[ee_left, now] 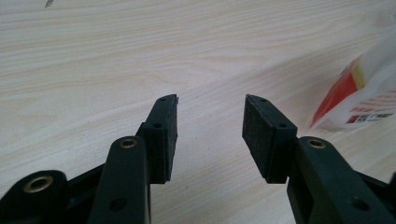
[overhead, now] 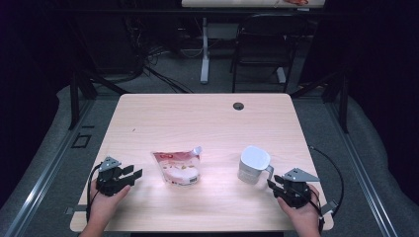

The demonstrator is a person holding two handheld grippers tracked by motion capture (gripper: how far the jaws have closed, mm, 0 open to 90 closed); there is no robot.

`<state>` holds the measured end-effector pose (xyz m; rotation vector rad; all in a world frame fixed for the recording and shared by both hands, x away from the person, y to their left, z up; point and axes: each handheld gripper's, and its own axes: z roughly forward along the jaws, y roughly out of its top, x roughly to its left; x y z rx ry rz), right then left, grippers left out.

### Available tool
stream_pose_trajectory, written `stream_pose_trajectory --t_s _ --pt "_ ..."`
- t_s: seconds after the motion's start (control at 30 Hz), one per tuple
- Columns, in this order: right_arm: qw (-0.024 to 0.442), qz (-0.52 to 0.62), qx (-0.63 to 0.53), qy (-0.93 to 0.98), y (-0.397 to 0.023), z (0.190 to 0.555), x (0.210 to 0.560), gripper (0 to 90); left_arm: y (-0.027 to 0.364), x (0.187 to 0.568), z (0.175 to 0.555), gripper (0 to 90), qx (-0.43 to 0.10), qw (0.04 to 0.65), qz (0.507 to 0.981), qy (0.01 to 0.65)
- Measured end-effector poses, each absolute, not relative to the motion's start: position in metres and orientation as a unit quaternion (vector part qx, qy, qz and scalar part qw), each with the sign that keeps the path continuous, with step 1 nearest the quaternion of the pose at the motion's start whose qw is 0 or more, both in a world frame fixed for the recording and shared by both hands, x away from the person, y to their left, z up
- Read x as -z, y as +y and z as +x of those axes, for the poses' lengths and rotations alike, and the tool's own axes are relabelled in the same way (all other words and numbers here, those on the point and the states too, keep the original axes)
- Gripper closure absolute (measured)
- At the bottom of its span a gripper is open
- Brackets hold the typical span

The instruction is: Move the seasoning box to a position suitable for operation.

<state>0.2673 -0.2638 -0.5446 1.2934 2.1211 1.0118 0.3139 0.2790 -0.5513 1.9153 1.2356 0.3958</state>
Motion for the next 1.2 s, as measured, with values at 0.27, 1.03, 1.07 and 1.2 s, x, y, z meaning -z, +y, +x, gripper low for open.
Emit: stream_pose_trajectory --t_s 0.27,1.03,1.07,1.2 --pt "0.252 0.472 -0.363 0.763 -0.263 0.269 0.544 63.2 0.275 0.552 0.314 55.3 -0.154 0.402 0.764 0.481" --pt "0.281 0.457 -0.370 0.759 -0.253 0.288 0.544 61.8 0.273 0.554 0.314 56.7 -0.140 0.406 0.766 0.479" --pt "0.279 0.457 -0.372 0.758 -0.252 0.288 0.545 61.8 0.274 0.554 0.315 56.9 -0.130 0.405 0.767 0.479" --pt "0.276 0.453 -0.366 0.764 -0.251 0.289 0.546 63.1 0.272 0.555 0.316 56.9 -0.132 0.405 0.767 0.480"
